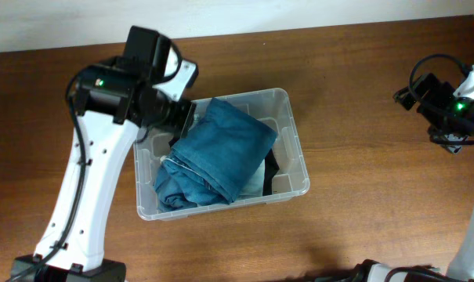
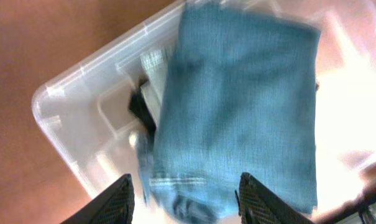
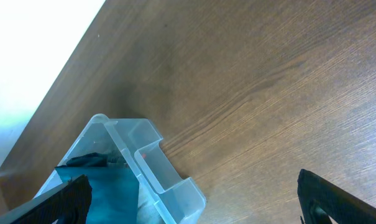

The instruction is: Pack container

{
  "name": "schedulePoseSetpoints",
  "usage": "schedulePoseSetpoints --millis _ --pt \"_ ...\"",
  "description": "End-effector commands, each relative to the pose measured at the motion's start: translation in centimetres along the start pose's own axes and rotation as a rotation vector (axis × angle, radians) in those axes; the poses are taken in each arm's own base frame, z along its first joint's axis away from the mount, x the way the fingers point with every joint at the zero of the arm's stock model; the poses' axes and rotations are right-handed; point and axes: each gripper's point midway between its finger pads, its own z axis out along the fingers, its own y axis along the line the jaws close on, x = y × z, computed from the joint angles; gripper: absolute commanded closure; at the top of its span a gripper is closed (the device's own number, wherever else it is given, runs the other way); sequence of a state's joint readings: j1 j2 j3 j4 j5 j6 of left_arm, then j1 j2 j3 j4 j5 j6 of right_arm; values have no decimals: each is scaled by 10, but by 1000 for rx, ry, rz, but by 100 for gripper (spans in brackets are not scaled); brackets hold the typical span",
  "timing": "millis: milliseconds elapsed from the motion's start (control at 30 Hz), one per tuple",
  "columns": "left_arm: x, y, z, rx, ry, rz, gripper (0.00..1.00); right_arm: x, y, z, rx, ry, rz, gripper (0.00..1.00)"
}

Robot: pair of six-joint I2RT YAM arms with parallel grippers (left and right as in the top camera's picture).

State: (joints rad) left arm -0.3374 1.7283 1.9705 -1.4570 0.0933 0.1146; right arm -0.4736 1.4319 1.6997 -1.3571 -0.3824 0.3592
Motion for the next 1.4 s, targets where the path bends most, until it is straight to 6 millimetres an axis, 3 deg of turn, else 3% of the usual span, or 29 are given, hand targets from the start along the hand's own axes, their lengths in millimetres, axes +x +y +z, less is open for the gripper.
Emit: schedulePoseSetpoints --millis 0,67,100,267,367,433,567,600,667,733,800,900,933,967,1033,1133,1367 --pt "34 -5 47 51 181 -43 46 -2 -1 -2 1 -9 -2 2" --pt "49 -6 70 60 232 -47 46 -2 -1 -1 1 -9 -1 1" --pt "64 -7 97 64 268 -47 46 -2 -1 -1 1 -9 -1 2" --pt "111 -1 185 60 275 -69 45 -2 -1 -1 1 -9 -1 2" --pt "119 4 195 53 274 -109 45 -2 -1 -2 1 -9 -2 2" --pt "108 7 186 50 250 -115 45 -2 -1 -2 1 -9 -2 1" --pt "66 9 149 43 186 -109 45 -2 -1 -2 1 -9 -2 2" --pt "38 13 119 35 131 -110 45 -2 -1 -1 1 -9 -1 2" --pt "12 18 84 24 62 -113 41 -2 -1 -1 1 -9 -1 2" --pt "-25 34 20 -9 -77 -135 39 -2 -1 -2 1 -9 -2 1" --pt "-41 48 -32 -50 -185 -199 39 -2 -1 -1 1 -9 -1 2" --pt "-43 71 -94 -135 -311 -306 39 -2 -1 -2 1 -9 -2 2" --pt "-42 76 -110 -157 -345 -328 13 -2 -1 -1 1 -9 -1 2" --pt "-38 82 -132 -191 -399 -354 0 -2 -1 -2 1 -9 -2 1" --pt "-30 85 -157 -227 -457 -364 0 -2 -1 -1 1 -9 -1 2" --pt "-23 87 -173 -263 -489 -368 0 -2 -1 -2 1 -9 -2 1" --pt "-29 87 -179 -267 -529 -364 0 -2 -1 -1 1 -9 -1 2"
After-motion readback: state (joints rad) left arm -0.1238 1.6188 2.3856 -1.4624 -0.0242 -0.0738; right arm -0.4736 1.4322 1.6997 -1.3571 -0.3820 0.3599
